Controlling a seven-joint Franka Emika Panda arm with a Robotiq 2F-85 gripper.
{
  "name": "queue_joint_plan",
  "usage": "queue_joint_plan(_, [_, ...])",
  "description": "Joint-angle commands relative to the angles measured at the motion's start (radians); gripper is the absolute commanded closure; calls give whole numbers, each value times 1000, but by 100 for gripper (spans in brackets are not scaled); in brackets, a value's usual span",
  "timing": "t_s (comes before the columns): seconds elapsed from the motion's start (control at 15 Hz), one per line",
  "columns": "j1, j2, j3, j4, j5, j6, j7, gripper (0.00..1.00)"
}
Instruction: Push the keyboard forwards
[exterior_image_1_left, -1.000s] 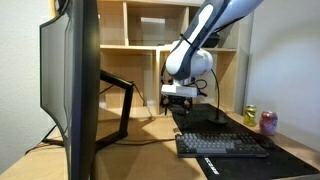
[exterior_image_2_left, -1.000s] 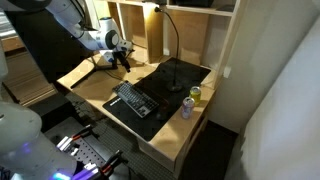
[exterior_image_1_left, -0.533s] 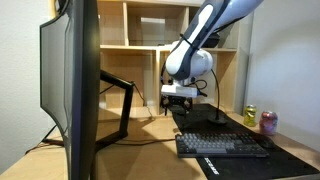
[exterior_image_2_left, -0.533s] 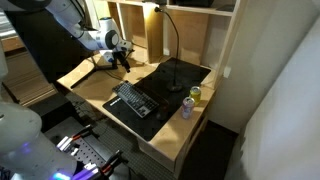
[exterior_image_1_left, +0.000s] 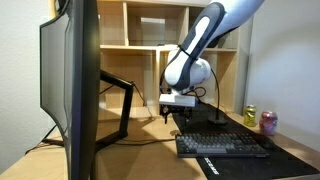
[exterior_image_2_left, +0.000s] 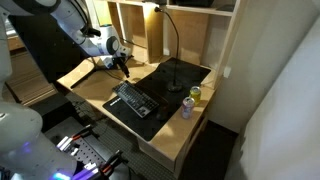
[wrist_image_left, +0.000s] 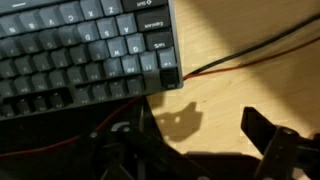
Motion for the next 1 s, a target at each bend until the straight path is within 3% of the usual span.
queue_joint_plan(0.0, [84, 93, -45, 39, -38, 90, 113, 0])
queue_joint_plan(0.2, [194, 62, -96, -6, -57, 153, 244, 0])
queue_joint_plan(0.33, [306, 19, -167, -41, -104, 172, 377, 0])
queue_joint_plan(0.47, [421, -10, -232, -51, -159, 145, 532, 0])
queue_joint_plan(0.6, [579, -18, -345, -34, -203, 93, 709, 0])
queue_joint_plan(0.67, [612, -28, -356, -34, -231, 52, 796, 0])
queue_joint_plan(0.73, [435, 38, -319, 3, -192, 101, 702, 0])
queue_joint_plan(0.8, [440, 21, -314, -4, -168, 57, 737, 0])
queue_joint_plan(0.87, [385, 13, -277, -8, -119, 34, 707, 0])
queue_joint_plan(0.93, [465, 11, -291, 1, -194, 43, 768, 0])
